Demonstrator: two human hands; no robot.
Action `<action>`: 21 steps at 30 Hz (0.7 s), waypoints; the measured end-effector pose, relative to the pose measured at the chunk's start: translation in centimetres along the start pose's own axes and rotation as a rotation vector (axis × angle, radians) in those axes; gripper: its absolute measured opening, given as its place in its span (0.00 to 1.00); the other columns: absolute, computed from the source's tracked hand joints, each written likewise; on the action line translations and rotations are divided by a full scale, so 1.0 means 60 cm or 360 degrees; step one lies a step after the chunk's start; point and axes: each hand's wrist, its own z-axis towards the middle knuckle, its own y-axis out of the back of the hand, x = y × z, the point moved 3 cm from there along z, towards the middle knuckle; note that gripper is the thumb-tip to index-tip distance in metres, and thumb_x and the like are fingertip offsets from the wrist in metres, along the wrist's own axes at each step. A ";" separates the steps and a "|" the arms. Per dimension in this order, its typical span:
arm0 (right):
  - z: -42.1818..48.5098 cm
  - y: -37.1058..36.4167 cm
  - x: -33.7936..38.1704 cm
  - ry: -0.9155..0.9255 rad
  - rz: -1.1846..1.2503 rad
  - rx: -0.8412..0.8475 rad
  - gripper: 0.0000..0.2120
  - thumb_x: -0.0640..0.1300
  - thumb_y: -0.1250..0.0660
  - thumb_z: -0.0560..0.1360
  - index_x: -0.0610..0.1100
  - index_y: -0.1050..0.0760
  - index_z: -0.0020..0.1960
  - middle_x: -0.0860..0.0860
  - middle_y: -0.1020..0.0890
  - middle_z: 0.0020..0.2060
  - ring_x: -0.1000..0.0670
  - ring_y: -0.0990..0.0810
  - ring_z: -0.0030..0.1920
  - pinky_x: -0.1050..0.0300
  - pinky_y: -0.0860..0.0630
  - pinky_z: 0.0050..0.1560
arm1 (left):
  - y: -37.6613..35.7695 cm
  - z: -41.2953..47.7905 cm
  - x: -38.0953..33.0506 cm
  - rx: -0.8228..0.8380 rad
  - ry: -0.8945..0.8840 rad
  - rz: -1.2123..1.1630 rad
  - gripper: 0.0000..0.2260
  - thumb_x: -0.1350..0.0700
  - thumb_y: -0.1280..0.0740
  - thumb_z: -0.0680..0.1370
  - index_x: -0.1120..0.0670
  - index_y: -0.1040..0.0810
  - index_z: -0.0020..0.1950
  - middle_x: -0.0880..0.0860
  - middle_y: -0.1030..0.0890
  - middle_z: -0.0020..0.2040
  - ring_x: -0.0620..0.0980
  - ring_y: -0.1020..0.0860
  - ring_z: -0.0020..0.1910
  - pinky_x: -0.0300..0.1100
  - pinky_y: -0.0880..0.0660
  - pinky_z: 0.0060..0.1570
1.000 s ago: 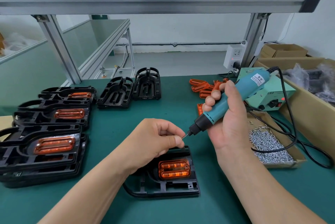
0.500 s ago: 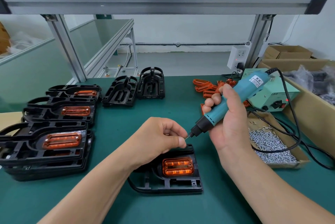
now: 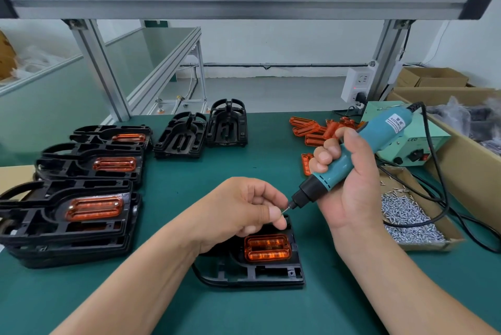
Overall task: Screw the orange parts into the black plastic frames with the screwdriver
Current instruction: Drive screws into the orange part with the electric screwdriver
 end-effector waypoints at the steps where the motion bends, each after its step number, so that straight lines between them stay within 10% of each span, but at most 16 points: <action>1: 0.000 -0.001 0.000 0.0005 -0.0017 -0.0005 0.04 0.44 0.35 0.83 0.45 0.28 0.50 0.51 0.29 0.35 0.53 0.27 0.33 0.62 0.27 0.34 | -0.001 0.001 0.001 -0.0011 -0.0008 0.0010 0.10 0.62 0.28 0.77 0.55 0.18 0.57 0.59 0.13 0.47 0.44 0.34 0.26 0.33 0.36 0.26; 21: 0.008 0.018 -0.009 -0.0014 -0.0005 -0.0265 0.08 0.47 0.33 0.84 0.45 0.27 0.48 0.50 0.27 0.35 0.53 0.26 0.33 0.61 0.26 0.34 | 0.002 0.002 0.006 -0.0086 0.0001 0.0034 0.09 0.59 0.32 0.82 0.54 0.18 0.61 0.56 0.12 0.50 0.44 0.32 0.28 0.33 0.36 0.27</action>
